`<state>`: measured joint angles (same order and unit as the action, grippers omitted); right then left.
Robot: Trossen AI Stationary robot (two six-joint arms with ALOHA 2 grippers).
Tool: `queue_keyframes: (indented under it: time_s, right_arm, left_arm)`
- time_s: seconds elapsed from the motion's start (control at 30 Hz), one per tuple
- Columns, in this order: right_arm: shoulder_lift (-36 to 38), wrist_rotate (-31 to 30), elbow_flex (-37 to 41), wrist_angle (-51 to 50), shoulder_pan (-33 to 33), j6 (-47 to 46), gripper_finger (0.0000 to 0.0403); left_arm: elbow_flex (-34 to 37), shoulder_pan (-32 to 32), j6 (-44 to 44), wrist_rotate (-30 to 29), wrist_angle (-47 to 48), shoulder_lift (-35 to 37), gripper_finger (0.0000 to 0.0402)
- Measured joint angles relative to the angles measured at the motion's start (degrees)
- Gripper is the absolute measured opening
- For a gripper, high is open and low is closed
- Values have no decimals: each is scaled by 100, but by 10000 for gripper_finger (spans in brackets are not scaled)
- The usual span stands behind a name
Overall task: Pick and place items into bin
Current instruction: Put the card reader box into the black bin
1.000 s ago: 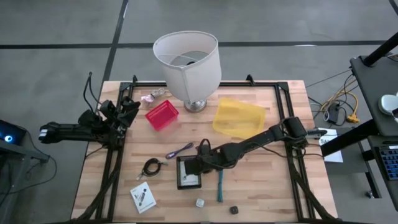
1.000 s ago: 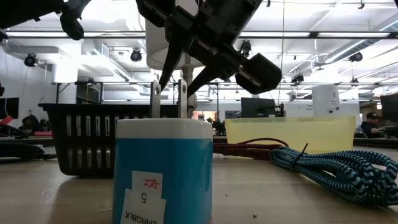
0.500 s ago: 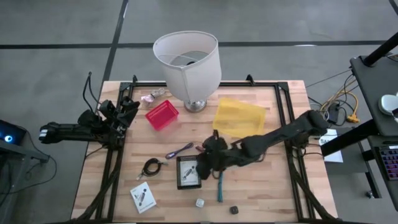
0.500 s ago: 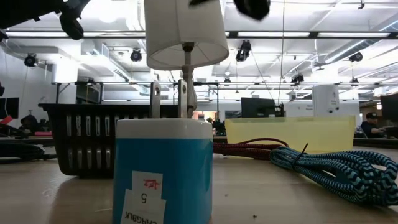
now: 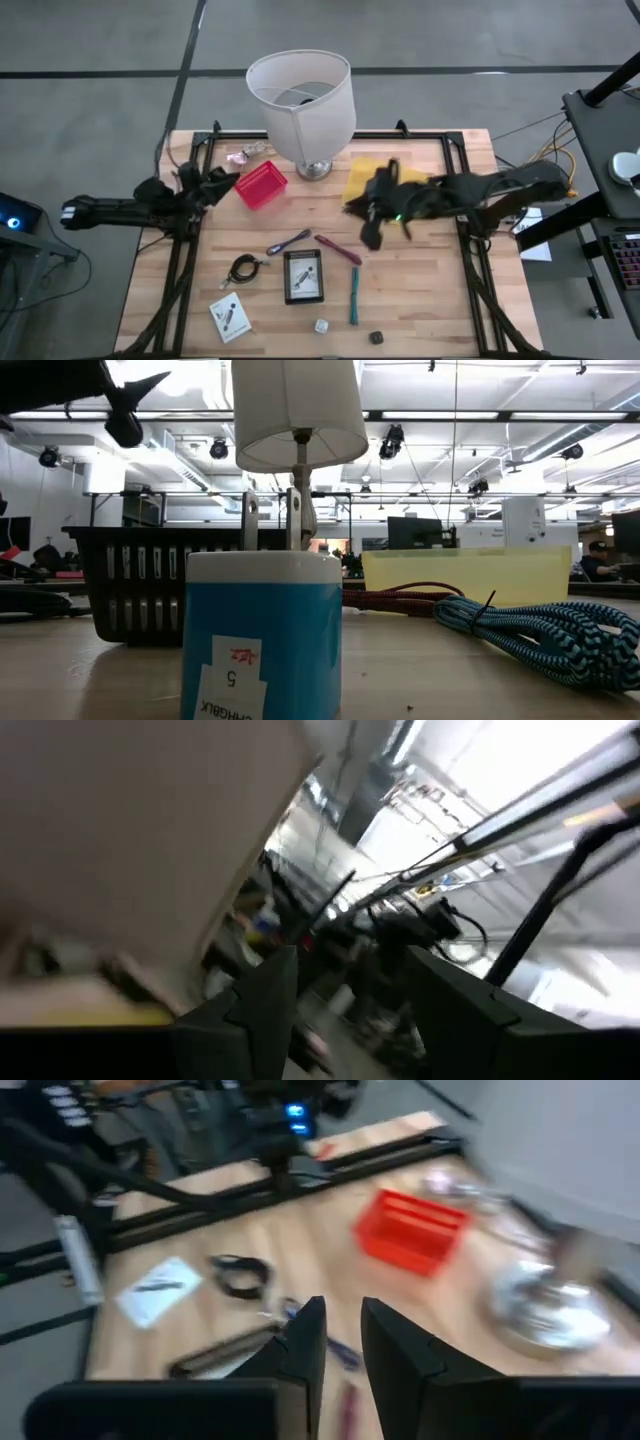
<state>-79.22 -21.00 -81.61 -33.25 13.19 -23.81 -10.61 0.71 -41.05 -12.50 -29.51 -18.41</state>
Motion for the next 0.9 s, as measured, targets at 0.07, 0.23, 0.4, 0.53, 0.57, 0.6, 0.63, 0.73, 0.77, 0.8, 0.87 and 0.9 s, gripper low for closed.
queue_keyframes:
  time_s: [0.07,0.23,0.4,0.53,0.57,0.6,0.63,0.73,0.77,0.8,0.87,0.9]
  right_arm:
    - [357,-38,319,-82,-97,50,56]
    - [1131,5,1308,-71,-307,101,61]
    - [1655,-28,2206,-81,-501,171,59]
    - [1930,-32,2730,-111,-550,415,57]
    - [1984,-56,2810,-109,-555,529,57]
    - [2020,-93,2876,-111,-557,570,57]
    - [2062,-160,2919,-125,-555,568,57]
    - [2152,-352,2967,-225,-565,443,57]
    - [2185,-435,2967,-286,-570,443,57]
    - [2215,-519,2967,-355,-580,454,57]
    - [2236,-726,2960,-442,-581,477,57]
    - [2253,-810,2949,-436,-579,478,57]
  left_arm:
    - [0,2,-554,244,84,-97,169]
    - [-59,-15,-1785,1000,196,-439,169]
    - [-526,-184,-1925,1097,367,-1144,169]
    - [-1217,-297,-1762,1115,600,-2085,169]
    - [-1416,-330,-1748,1186,824,-2299,169]
    - [-1633,-371,-1733,1288,1094,-2513,169]
    - [-1861,-423,-1734,1449,1360,-2728,169]
    - [-2464,-606,-1878,1922,2459,-3285,169]
    - [-2683,-682,-1939,2053,2738,-3438,169]
    - [-2912,-756,-2007,2164,2940,-3550,169]
    - [-3274,-929,-2150,2329,3567,-3699,169]
    - [-3413,-1028,-2167,2369,3923,-3788,169]
